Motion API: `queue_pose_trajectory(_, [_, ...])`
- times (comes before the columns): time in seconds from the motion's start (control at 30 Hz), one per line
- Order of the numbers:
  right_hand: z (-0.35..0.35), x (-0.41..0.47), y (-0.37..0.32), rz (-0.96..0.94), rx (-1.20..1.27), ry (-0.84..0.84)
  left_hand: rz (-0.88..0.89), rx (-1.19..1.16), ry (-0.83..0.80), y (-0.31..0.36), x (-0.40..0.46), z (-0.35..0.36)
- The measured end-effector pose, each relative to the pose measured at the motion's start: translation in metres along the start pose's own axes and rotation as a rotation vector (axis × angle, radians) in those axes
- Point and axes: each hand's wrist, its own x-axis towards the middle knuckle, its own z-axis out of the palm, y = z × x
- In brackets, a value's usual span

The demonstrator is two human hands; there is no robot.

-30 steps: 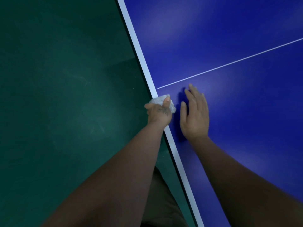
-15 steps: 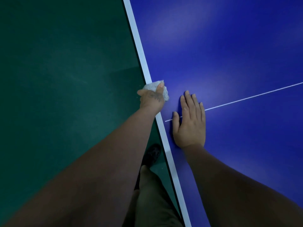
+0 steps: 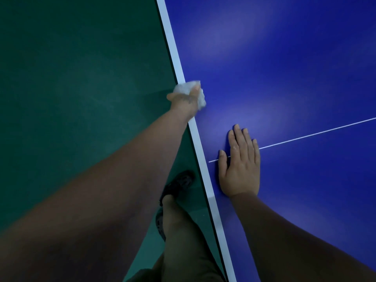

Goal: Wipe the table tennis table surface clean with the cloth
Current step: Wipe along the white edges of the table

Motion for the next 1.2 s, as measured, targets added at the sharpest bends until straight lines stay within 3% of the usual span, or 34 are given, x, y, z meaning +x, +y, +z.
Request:
queue_pose_trajectory(0.1, [0.000, 0.001, 0.001, -0.002, 0.000, -0.007, 0.041, -0.057, -0.068, -0.053, -0.025, 0.014])
queue_pose_trajectory(0.17, [-0.001, 0.001, 0.001, -0.001, -0.005, -0.011, -0.105, -0.022, -0.141, -0.073, -0.053, 0.020])
queue_pose_trajectory(0.3, [-0.002, 0.002, 0.001, 0.012, 0.019, -0.018, -0.240, 0.026, -0.091, -0.072, -0.064, 0.027])
queue_pose_trajectory(0.37, [-0.002, 0.002, 0.001, 0.022, 0.034, -0.027, -0.210, 0.054, -0.069, -0.056, -0.052, 0.023])
queue_pose_trajectory(0.5, [-0.002, 0.004, 0.000, 0.029, 0.041, -0.050, 0.012, 0.061, -0.109, -0.008, -0.006, 0.002])
queue_pose_trajectory(0.57, [-0.004, 0.004, -0.001, 0.027, 0.047, -0.060, -0.106, 0.096, -0.049, 0.006, 0.009, -0.003])
queue_pose_trajectory(0.7, [-0.006, 0.006, -0.003, 0.033, 0.059, -0.059, 0.095, 0.124, -0.198, -0.033, -0.012, -0.002])
queue_pose_trajectory(0.77, [-0.006, 0.006, -0.003, 0.031, 0.063, -0.056, 0.027, 0.131, -0.248, -0.055, -0.045, 0.002])
queue_pose_trajectory(0.83, [-0.006, 0.006, -0.003, 0.027, 0.059, -0.056, -0.067, 0.087, -0.204, -0.061, -0.056, 0.006])
queue_pose_trajectory(0.97, [-0.004, 0.007, -0.001, 0.022, 0.057, -0.061, 0.126, 0.106, -0.227, -0.006, -0.013, -0.008])
queue_pose_trajectory(1.1, [-0.003, 0.006, -0.001, 0.022, 0.069, -0.053, 0.126, 0.103, -0.044, 0.052, 0.009, -0.013])
queue_pose_trajectory(1.2, [-0.005, 0.007, -0.001, 0.018, 0.085, -0.040, 0.071, -0.042, 0.010, 0.037, 0.001, -0.006])
